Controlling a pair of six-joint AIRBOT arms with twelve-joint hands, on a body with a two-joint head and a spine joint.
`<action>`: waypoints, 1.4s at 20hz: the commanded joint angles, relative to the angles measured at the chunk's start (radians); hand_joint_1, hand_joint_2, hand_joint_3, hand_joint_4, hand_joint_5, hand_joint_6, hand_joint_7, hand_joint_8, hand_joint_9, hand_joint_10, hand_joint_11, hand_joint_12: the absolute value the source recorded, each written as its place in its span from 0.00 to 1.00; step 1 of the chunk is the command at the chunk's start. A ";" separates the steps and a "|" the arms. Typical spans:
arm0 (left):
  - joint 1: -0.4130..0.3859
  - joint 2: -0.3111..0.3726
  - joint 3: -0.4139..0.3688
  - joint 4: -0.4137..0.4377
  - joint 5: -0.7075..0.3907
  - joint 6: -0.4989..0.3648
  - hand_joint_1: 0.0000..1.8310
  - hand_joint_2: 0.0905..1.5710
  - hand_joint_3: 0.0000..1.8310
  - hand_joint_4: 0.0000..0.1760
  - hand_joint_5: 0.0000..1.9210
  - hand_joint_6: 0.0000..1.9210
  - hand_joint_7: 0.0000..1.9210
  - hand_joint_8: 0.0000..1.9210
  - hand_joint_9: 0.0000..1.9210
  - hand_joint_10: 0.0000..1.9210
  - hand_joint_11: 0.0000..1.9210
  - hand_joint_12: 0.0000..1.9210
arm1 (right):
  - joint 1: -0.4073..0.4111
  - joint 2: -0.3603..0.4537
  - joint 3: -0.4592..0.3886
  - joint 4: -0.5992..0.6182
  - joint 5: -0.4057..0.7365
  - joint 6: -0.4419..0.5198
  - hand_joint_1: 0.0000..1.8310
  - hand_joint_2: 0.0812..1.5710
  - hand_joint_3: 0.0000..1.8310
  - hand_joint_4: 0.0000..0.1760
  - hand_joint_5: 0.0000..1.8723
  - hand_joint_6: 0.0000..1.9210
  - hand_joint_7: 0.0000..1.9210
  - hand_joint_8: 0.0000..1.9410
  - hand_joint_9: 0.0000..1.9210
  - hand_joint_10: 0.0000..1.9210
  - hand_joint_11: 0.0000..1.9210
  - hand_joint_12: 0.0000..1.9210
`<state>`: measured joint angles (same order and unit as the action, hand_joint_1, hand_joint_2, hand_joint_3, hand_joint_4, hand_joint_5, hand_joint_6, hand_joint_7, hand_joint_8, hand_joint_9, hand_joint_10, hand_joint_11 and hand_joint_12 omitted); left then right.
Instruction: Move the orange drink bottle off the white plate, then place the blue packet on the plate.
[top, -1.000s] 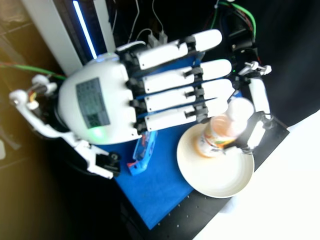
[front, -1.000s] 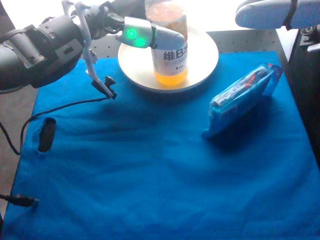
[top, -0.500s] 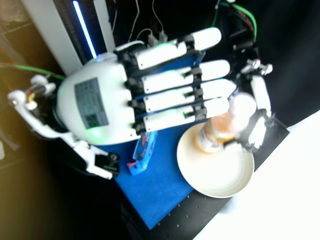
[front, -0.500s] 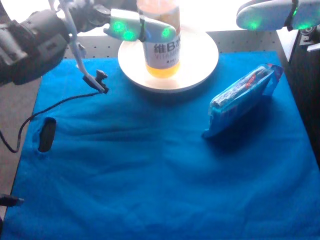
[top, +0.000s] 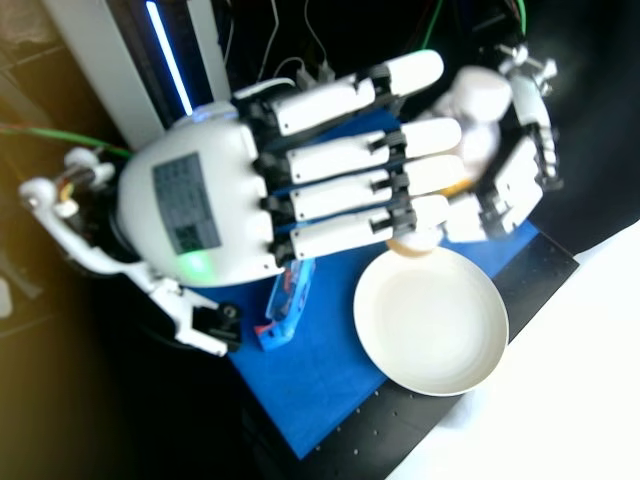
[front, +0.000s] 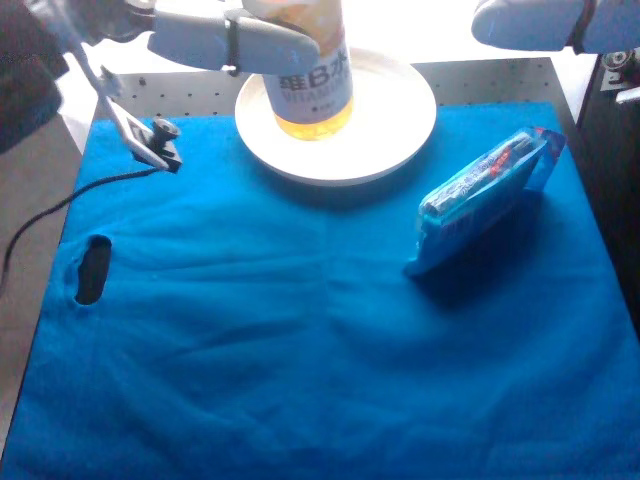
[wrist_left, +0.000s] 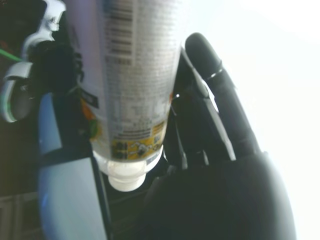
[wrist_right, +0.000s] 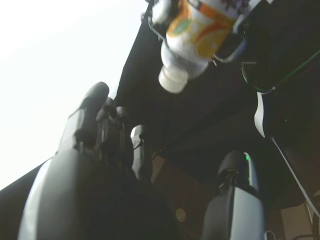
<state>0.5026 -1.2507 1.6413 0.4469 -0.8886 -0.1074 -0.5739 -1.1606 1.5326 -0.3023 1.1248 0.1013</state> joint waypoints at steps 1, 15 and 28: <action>-0.008 0.027 -0.019 -0.084 -0.166 -0.010 0.67 0.72 0.00 0.00 0.43 0.56 0.51 0.60 0.62 0.01 0.40 0.39 | 0.017 0.002 -0.004 0.058 0.105 0.007 0.36 0.51 0.00 0.76 0.10 0.00 0.08 0.00 0.09 0.00 0.00 0.42; 0.156 0.213 -0.236 -0.041 -0.251 0.067 0.66 0.71 0.00 0.00 0.44 0.58 0.53 0.53 0.62 0.00 0.37 0.59 | 0.016 0.012 -0.002 0.066 0.103 0.007 0.37 0.51 0.00 0.70 0.11 0.00 0.11 0.00 0.11 0.00 0.00 0.45; 0.244 0.160 -0.212 -0.034 -0.154 0.074 0.68 0.71 0.00 0.00 0.46 0.48 0.51 0.61 0.62 0.00 0.31 0.66 | 0.011 0.014 -0.003 0.065 0.103 0.007 0.37 0.50 0.00 0.72 0.12 0.00 0.11 0.00 0.09 0.00 0.00 0.38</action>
<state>0.7567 -1.0935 1.4284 0.4866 -0.9249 -0.0154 -0.5739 -1.1461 1.5326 -0.2893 1.1248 0.1013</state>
